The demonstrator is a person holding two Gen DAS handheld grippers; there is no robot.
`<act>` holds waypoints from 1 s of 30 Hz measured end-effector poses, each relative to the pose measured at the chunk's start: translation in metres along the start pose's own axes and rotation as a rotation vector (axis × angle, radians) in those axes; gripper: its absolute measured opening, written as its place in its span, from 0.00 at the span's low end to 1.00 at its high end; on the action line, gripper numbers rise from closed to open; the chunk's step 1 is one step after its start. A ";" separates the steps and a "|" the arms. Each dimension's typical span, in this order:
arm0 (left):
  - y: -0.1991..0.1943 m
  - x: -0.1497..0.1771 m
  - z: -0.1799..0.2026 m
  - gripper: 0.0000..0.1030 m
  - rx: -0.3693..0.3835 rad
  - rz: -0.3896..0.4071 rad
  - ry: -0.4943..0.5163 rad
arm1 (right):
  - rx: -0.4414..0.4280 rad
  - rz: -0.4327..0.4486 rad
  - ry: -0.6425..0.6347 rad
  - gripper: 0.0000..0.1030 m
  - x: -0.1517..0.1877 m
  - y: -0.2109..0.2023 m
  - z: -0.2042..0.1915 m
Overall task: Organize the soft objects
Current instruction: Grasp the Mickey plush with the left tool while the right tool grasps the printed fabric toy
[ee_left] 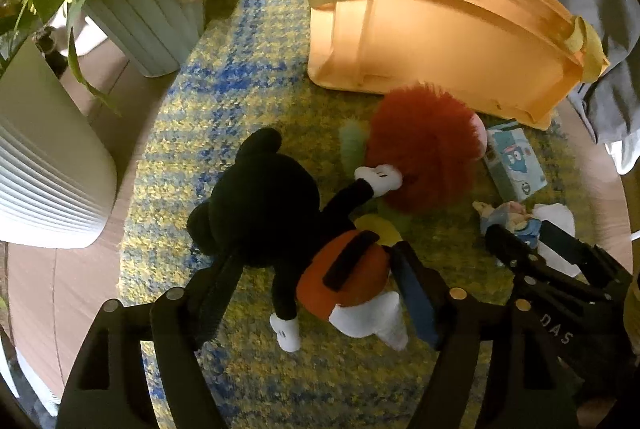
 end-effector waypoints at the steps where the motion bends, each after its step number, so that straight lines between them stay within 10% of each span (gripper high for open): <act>1: 0.000 0.000 0.000 0.72 -0.005 0.002 0.002 | 0.000 0.001 -0.004 0.67 0.000 0.000 0.000; 13: -0.011 0.008 -0.002 0.42 -0.006 0.042 0.010 | -0.002 0.048 -0.045 0.52 0.000 -0.015 -0.006; 30: -0.063 0.011 0.005 0.42 -0.008 0.211 0.076 | -0.011 0.194 -0.075 0.52 -0.002 -0.068 -0.018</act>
Point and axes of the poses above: each gripper's, at about its wrist camera, not at the fingertips, and y roughly the way its jaws point, z to its right, x to its underside, the point moved 3 cm from there along y, roughly the way its jaws point, and after that the axes turned 3 degrees about z, right-handed, at the moved point
